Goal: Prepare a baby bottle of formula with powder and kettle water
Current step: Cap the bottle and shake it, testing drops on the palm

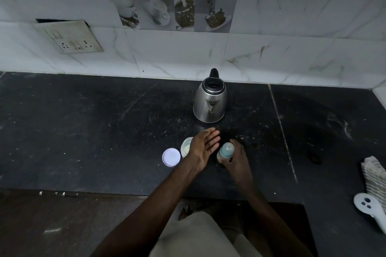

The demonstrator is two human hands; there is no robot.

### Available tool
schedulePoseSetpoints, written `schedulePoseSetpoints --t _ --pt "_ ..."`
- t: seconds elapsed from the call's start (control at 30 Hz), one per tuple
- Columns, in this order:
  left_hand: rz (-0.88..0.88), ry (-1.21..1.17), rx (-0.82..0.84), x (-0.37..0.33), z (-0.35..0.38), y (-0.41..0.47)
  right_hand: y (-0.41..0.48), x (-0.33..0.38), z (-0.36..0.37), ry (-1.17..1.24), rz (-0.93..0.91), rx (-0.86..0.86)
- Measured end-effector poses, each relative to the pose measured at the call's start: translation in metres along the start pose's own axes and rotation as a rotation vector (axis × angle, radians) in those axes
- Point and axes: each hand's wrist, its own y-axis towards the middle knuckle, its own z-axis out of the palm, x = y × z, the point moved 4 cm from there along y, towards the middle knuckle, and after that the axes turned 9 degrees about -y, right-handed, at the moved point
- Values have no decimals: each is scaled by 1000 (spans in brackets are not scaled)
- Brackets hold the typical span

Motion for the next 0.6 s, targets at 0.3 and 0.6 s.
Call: schedulePoseSetpoints --t 0.3,0.6 --pt "185 478 19 12 -4 14 0 -15 0 26 -4 -40" --pt "356 1022 95 45 -25 36 0 -18 5 3 -37 -84"
